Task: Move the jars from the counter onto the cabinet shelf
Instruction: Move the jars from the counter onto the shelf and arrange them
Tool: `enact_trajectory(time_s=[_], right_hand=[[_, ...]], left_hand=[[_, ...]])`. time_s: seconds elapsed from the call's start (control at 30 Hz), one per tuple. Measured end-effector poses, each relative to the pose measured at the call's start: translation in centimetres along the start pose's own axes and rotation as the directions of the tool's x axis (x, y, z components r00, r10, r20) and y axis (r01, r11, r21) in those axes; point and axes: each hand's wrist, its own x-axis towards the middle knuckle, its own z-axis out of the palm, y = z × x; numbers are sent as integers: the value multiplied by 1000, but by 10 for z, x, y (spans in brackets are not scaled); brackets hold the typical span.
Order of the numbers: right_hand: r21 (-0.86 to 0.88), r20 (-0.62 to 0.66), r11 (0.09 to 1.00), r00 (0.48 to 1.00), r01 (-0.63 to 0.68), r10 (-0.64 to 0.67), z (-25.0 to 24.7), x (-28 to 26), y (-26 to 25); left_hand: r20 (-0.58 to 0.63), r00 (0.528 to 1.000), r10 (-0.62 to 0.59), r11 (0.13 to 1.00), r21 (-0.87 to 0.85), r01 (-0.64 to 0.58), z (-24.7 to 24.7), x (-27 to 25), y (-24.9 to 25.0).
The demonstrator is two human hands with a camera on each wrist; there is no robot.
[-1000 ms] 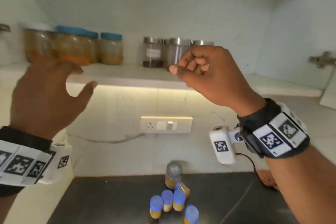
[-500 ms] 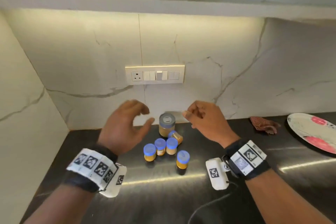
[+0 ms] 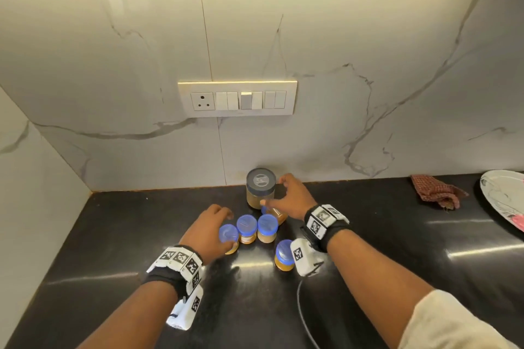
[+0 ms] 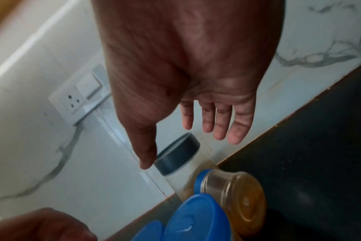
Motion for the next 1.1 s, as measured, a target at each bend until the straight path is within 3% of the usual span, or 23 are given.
enact_trajectory(time_s=[0.13,0.33,0.57,0.67,0.83,0.97,1.1], right_hand=[[-4,-84,1000,996,7,-7,22,31,-4],[-21,-62,999,997,35,-37,33,53,-2],[-12,-138,999,989,43,-44,27,45,8],[71,-268,990,958,125,-102,8,16,-12],[126,-303,954,927,270,-222,1,-4,-22],[140,-260,916,907,376,-332,-9,-24,-29],[118,-269,836,828,536,-493,-29,-71,-67]], left_hand=[[-20,998,-51,996,-74,49,20,3,-4],[-79,995,-61,993,-105,53,33,-2,-5],[-50,997,-61,992,-109,56,37,0,4],[-128,992,-19,990,-143,0,25,-11,15],[-157,987,-22,988,-153,-2,31,-11,4],[-301,953,-19,982,-185,-39,22,-16,1],[-489,871,45,969,-190,-157,-19,-39,16]])
